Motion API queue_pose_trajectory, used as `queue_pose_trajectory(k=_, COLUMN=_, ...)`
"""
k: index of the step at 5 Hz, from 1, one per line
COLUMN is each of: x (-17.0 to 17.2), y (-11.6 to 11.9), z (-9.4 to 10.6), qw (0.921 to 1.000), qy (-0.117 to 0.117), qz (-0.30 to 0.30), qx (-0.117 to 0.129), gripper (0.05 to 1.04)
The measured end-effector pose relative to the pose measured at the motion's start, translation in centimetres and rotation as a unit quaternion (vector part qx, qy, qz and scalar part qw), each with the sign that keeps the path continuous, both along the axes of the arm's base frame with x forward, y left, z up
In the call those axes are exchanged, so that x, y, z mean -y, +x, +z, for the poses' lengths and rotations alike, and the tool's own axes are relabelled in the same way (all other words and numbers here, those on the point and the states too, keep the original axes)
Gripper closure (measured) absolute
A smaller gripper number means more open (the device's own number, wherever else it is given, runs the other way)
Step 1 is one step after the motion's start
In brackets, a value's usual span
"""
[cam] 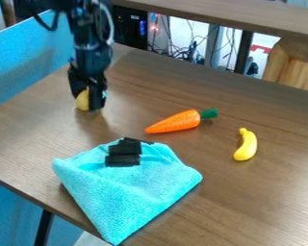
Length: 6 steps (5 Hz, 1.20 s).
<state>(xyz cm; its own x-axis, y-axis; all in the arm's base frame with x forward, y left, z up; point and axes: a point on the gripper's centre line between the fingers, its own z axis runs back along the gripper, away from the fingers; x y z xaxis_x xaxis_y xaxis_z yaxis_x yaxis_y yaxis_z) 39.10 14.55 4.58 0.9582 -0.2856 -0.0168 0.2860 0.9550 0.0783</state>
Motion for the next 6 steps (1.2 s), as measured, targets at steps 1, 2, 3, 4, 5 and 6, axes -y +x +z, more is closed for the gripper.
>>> queue_pose_trajectory(k=1, x=0.5, y=0.1, z=2.7, qw=0.9994, qy=0.031, qz=-0.009, qx=-0.016, gripper=0.079)
queue_pose_trajectory(k=2, x=2.9, y=-0.2, z=5.0, qw=0.9984, qy=0.043, qz=-0.025, qx=-0.028, gripper=0.083)
queue_pose_trajectory(k=3, x=6.4, y=-2.1, z=8.8, qw=0.9984, qy=0.027, qz=-0.049, qx=-0.007, gripper=0.083)
queue_pose_trajectory(k=4, x=11.0, y=-5.0, z=9.0, qw=0.9955, qy=-0.016, qz=-0.091, qx=-0.021, gripper=0.083)
queue_pose_trajectory(k=5, x=15.8, y=-8.9, z=8.2, qw=0.9885, qy=-0.019, qz=-0.142, qx=-0.049, gripper=0.083)
queue_pose_trajectory(k=6, x=18.4, y=-11.2, z=7.3, qw=0.9850, qy=-0.021, qz=-0.161, qx=-0.060, gripper=0.083)
